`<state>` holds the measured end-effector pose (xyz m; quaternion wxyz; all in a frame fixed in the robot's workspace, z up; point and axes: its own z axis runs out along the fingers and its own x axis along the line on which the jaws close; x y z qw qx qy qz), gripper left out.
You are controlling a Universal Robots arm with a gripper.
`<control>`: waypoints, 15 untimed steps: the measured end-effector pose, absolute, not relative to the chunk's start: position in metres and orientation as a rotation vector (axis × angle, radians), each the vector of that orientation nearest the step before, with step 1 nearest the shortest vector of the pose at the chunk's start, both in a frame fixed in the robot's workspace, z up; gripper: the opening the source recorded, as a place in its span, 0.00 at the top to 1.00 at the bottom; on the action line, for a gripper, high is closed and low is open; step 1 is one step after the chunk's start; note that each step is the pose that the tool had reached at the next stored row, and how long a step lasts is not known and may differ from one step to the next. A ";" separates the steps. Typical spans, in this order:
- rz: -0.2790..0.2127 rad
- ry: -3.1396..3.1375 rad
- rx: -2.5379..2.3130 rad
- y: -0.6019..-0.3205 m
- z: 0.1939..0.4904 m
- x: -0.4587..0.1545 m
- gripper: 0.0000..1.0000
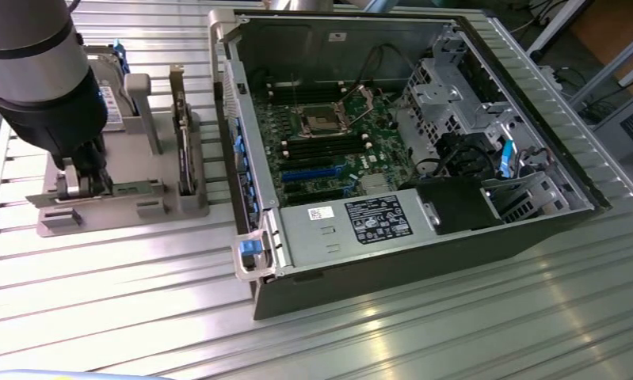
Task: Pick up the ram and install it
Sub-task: 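Pick up the ram and move it above insertion slot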
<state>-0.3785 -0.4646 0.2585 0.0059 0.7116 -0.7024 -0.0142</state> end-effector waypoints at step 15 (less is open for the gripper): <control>-0.044 -2.198 2.227 -0.465 0.294 -0.379 0.88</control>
